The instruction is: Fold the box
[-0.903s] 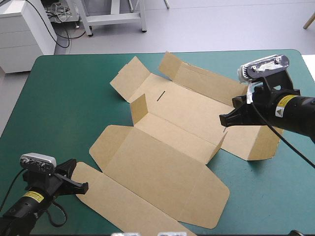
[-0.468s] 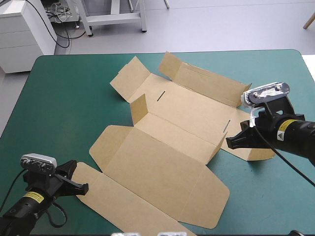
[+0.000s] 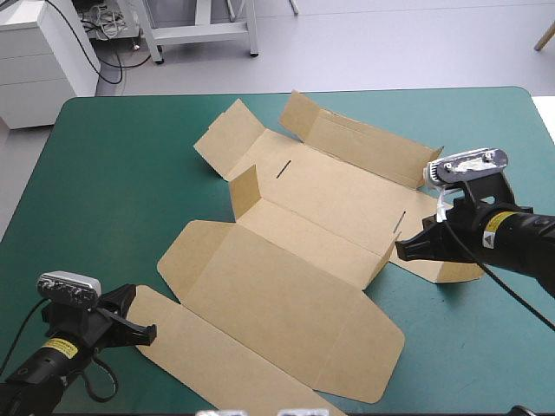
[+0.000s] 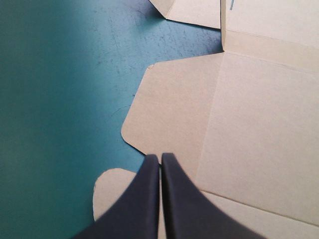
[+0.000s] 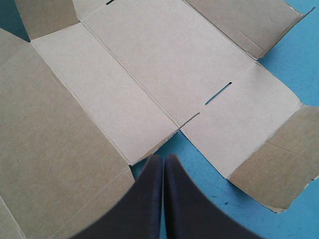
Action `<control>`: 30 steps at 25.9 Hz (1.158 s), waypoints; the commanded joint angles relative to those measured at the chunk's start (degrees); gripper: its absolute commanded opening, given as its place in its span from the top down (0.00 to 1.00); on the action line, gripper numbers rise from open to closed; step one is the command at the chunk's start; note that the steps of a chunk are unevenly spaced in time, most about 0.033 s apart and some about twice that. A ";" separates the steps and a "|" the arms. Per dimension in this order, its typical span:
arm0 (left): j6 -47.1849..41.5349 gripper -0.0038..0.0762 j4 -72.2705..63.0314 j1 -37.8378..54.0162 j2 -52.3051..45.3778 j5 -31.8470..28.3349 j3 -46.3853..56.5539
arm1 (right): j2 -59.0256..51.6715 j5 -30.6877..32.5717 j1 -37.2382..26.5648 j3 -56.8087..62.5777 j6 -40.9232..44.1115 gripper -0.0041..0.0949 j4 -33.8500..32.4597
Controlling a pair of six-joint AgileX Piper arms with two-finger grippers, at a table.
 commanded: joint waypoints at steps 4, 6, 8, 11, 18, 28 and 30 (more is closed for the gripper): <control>-0.25 0.96 -1.03 -0.14 0.60 -3.48 -1.79 | 1.21 -3.07 -0.30 -1.29 -0.03 0.96 -0.98; -0.25 0.96 -1.03 -0.14 0.60 -3.48 -1.79 | 1.20 -3.07 -0.30 -1.29 -0.03 0.96 -0.98; -0.25 0.96 -1.03 -0.14 0.60 -3.48 -1.79 | 1.20 -3.07 -0.30 -1.29 -0.03 0.96 -0.98; -0.25 0.96 -1.03 -0.14 0.60 -3.48 -1.79 | 1.20 -3.07 -0.30 -1.29 -0.03 0.95 -0.98; -0.25 0.96 -1.03 -0.14 0.60 -3.48 -1.79 | 1.20 -3.07 -0.30 -1.29 -0.03 0.53 -0.98; -0.25 0.96 -1.03 -0.14 0.60 -3.59 -1.79 | 1.20 -3.07 -0.30 -1.29 -0.03 0.40 -3.54; -0.25 0.96 -1.03 -0.14 0.60 -3.59 -1.79 | 1.20 -3.07 -0.30 -1.29 -0.03 0.40 -3.54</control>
